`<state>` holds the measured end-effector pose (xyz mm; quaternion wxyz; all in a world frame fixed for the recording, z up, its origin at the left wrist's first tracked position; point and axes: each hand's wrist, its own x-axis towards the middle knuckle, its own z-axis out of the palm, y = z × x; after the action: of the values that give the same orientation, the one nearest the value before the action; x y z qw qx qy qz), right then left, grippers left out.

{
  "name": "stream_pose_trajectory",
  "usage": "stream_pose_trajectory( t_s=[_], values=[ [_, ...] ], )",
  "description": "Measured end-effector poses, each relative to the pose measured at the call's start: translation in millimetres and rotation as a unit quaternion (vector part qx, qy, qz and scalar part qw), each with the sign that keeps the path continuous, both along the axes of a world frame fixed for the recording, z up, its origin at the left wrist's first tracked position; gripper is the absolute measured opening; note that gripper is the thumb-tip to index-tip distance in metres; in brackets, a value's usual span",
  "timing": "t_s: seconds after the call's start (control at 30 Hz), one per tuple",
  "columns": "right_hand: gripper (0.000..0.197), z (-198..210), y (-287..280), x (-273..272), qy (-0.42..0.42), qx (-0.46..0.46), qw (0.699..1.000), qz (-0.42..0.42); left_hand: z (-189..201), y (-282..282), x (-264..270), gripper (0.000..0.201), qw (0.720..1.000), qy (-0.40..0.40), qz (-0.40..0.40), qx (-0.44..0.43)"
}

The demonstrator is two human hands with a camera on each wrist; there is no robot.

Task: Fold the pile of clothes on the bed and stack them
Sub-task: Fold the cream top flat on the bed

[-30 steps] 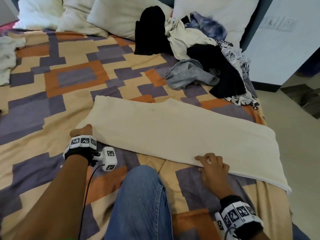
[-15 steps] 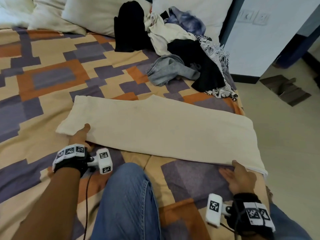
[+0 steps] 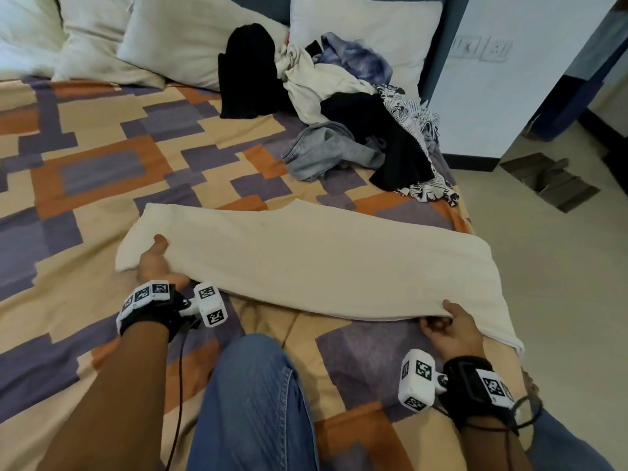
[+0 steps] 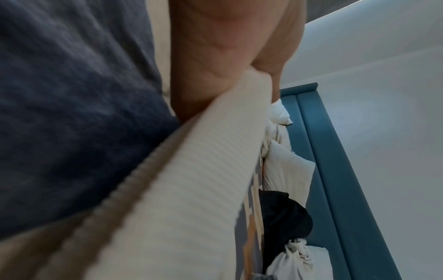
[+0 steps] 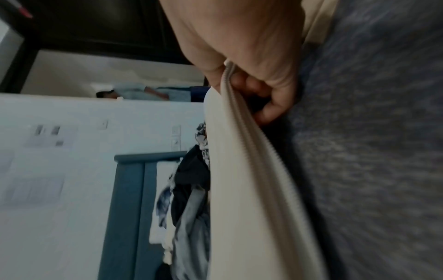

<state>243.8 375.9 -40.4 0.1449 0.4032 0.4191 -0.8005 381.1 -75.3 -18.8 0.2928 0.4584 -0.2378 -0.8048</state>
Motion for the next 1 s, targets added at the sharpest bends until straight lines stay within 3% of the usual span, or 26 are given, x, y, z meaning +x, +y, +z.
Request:
stream_pose_trajectory(
  t_s=[0.1,0.23,0.33,0.47,0.5,0.57,0.67,0.77,0.8,0.83,0.87,0.9,0.97,1.0],
  values=[
    [0.005,-4,-17,5,0.032,0.03,0.999,0.017,21,-10,-4,0.036,0.998,0.036,0.04,-0.019],
    [0.027,-3,-40,7,0.084,0.038,0.994,0.06,54,-36,-1,0.031,0.992,0.053,0.097,-0.062],
    [0.036,8,-72,17,0.136,-0.011,0.979,0.148,69,-76,16,0.039,0.979,0.06,0.159,-0.109],
    [0.019,29,-126,44,0.097,-0.086,0.948,0.291,81,-120,44,0.046,0.97,0.061,0.189,-0.142],
    [0.017,33,-134,53,0.069,-0.076,0.934,0.341,90,-120,48,0.044,0.97,0.066,0.178,-0.15],
    [0.031,39,-137,70,0.024,-0.022,0.889,0.457,103,-116,50,0.04,0.969,0.085,0.147,-0.178],
    [0.046,49,-119,85,0.043,0.065,0.82,0.567,127,-87,38,0.04,0.966,0.094,0.079,-0.226],
    [0.042,45,-101,77,0.193,0.167,0.83,0.495,152,-50,17,0.037,0.957,0.104,-0.017,-0.27],
    [0.037,38,-98,67,0.273,0.24,0.812,0.456,161,-36,9,0.036,0.952,0.106,-0.057,-0.28],
    [0.031,30,-93,55,0.356,0.338,0.76,0.426,170,-20,0,0.035,0.946,0.108,-0.1,-0.29],
    [0.031,22,-90,46,0.416,0.429,0.676,0.432,177,-6,-9,0.036,0.94,0.111,-0.129,-0.297],
    [0.046,10,-86,41,0.429,0.499,0.577,0.483,186,13,-20,0.039,0.931,0.12,-0.153,-0.31],
    [0.083,-10,-78,40,0.369,0.563,0.389,0.629,200,60,-44,0.038,0.912,0.124,-0.192,-0.342],
    [0.089,-17,-73,42,0.372,0.55,0.337,0.667,204,88,-56,0.037,0.901,0.106,-0.212,-0.362]
  ],
)
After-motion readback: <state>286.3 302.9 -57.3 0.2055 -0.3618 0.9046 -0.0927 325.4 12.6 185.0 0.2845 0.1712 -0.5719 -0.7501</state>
